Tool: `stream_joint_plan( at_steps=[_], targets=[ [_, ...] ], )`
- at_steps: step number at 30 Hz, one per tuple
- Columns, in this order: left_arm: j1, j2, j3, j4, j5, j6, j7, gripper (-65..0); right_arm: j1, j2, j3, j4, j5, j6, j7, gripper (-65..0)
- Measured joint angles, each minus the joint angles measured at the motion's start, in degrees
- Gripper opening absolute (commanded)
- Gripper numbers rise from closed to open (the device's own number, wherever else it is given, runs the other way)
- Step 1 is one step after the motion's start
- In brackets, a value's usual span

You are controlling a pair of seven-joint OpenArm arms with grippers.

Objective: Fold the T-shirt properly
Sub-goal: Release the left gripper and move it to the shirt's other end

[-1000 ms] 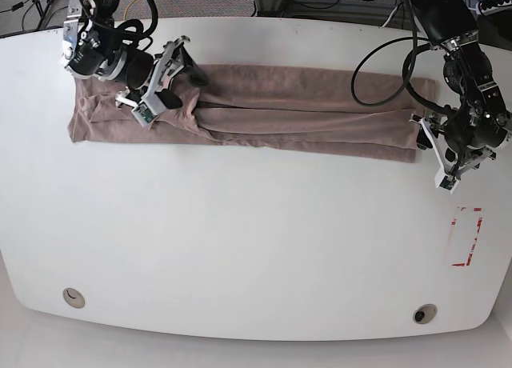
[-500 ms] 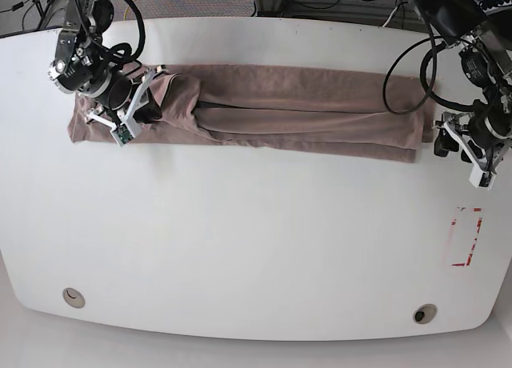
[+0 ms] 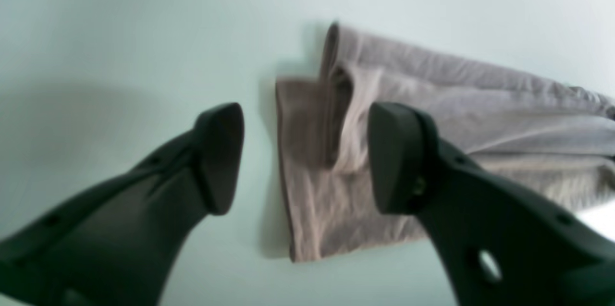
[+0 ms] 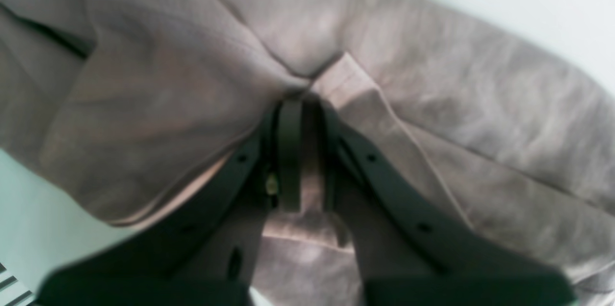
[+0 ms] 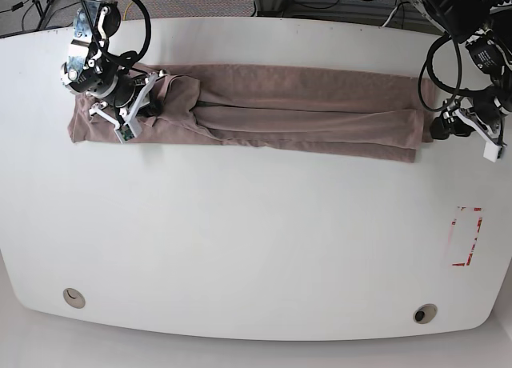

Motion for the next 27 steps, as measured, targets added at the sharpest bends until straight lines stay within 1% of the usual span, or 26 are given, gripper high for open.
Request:
stream_joint_plan(
  at_steps=[3, 7, 12, 20, 27],
  targets=[
    [-0.02, -0.74, 0.13, -2.14, -0.26, 0.02, -0.02, -17.1, 0.33, 0.00, 0.02, -0.15, -0.72, 0.04, -0.11, -59.6],
    [0.42, -1.66, -0.04, -3.48, -0.33, 0.02, -0.48, -16.8, 0.31, 0.00, 0.02, -0.20, -0.81, 0.04, -0.02, -59.6],
    [1.18, -1.18, 0.04, -3.96, -0.46, 0.02, -0.52, -16.8, 0.33, 0.00, 0.02, -0.20, -0.81, 0.04, 0.15, -59.6],
    [0.79, -1.01, 5.01, -7.41, -0.81, 0.02, -1.09, -17.1, 0.33, -0.17, 0.02, -0.17, -0.81, 0.07, 0.13, -59.8],
    [0.61, -1.40, 4.87, -10.64, -3.19, -0.07, -2.21, -17.1, 0.31, -0.17, 0.02, -0.17, -0.81, 0.07, 0.13, -59.8]
  ],
)
